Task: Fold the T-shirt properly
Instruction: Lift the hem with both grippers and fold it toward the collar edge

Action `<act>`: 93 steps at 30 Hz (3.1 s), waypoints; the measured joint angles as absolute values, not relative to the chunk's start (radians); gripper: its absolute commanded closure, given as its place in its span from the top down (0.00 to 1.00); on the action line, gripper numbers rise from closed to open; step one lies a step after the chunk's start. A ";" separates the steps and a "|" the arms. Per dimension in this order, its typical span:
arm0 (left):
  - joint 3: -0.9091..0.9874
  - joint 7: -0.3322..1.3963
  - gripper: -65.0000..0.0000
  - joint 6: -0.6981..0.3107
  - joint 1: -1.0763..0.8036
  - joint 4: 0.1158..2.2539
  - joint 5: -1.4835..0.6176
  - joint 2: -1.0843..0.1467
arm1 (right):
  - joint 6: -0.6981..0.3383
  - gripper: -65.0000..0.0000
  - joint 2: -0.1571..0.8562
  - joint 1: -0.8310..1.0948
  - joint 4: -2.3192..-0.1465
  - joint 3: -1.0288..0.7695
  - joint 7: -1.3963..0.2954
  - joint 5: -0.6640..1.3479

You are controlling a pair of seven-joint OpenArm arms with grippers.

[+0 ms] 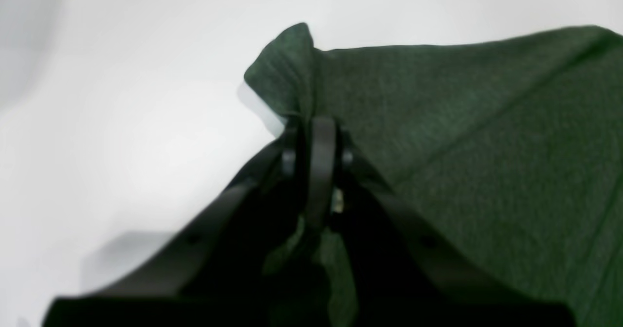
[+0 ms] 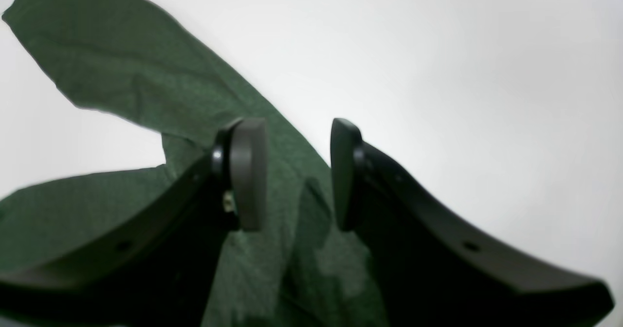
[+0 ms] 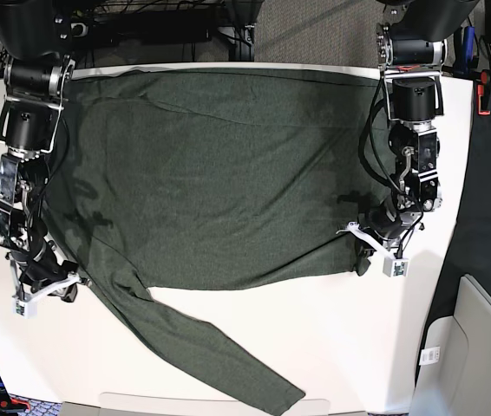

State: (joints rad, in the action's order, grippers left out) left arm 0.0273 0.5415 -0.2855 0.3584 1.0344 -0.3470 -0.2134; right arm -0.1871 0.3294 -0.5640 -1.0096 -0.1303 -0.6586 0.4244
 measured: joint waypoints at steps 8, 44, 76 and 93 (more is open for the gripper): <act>0.056 0.543 0.00 -0.289 0.344 1.035 -0.350 -0.220 | -0.185 0.35 0.326 -0.577 -0.933 -0.133 -0.659 0.260; 0.107 0.553 0.00 -0.285 0.334 1.081 -0.348 -0.229 | -0.179 0.07 0.270 -0.587 -0.783 -0.140 -0.624 0.220; 0.245 0.638 0.00 -0.292 0.105 1.478 -0.350 -0.224 | -0.260 0.01 0.369 -0.220 -1.378 -0.372 -0.925 0.632; 0.290 0.654 0.00 -0.287 -0.041 1.593 -0.348 -0.224 | -0.258 0.01 0.395 -0.063 -1.476 -0.501 -0.974 0.820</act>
